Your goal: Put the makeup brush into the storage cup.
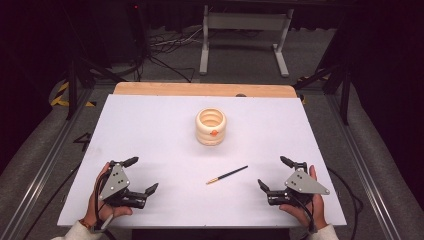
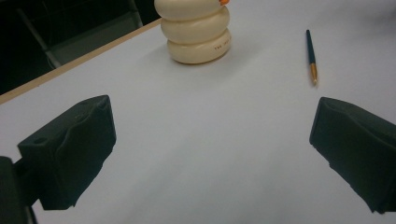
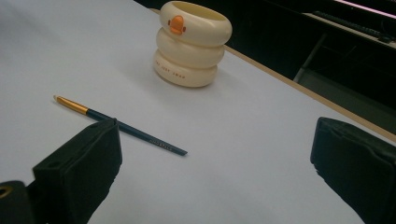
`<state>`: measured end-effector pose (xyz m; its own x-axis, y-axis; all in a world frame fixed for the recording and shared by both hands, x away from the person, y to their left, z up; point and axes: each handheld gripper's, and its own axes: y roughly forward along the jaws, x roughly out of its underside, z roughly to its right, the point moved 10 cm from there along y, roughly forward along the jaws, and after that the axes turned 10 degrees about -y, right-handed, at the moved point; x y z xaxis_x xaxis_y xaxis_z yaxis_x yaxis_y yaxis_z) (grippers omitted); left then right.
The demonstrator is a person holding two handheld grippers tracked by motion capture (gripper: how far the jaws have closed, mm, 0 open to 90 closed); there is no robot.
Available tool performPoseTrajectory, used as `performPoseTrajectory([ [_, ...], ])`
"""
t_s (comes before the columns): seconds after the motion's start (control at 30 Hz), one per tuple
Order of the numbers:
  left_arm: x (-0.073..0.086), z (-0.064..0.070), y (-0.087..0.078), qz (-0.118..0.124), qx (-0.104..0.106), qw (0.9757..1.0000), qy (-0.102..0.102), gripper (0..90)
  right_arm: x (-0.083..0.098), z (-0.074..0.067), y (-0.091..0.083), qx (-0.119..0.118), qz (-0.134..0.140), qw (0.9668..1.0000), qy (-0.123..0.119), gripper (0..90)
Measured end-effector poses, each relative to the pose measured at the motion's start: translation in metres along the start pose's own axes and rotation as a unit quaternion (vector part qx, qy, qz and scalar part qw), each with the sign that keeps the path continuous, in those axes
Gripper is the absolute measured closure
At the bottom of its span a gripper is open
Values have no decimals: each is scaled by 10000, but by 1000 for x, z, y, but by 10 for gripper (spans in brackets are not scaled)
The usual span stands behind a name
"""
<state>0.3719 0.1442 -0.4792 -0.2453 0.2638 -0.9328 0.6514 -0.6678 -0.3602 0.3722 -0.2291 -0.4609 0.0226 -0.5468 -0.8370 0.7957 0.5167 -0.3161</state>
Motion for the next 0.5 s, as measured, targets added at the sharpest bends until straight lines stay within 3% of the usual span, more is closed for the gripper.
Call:
performPoseTrajectory([
  [0.17, 3, 0, -1, -84, -2, 10000, -5, 20, 1, 1, -1, 8, -10, 10000, 29, 25],
  [0.5, 5, 1, 0, -114, 20, 9999, -34, 28, -4, -3, 5, -201, -38, 9997, -103, 31],
])
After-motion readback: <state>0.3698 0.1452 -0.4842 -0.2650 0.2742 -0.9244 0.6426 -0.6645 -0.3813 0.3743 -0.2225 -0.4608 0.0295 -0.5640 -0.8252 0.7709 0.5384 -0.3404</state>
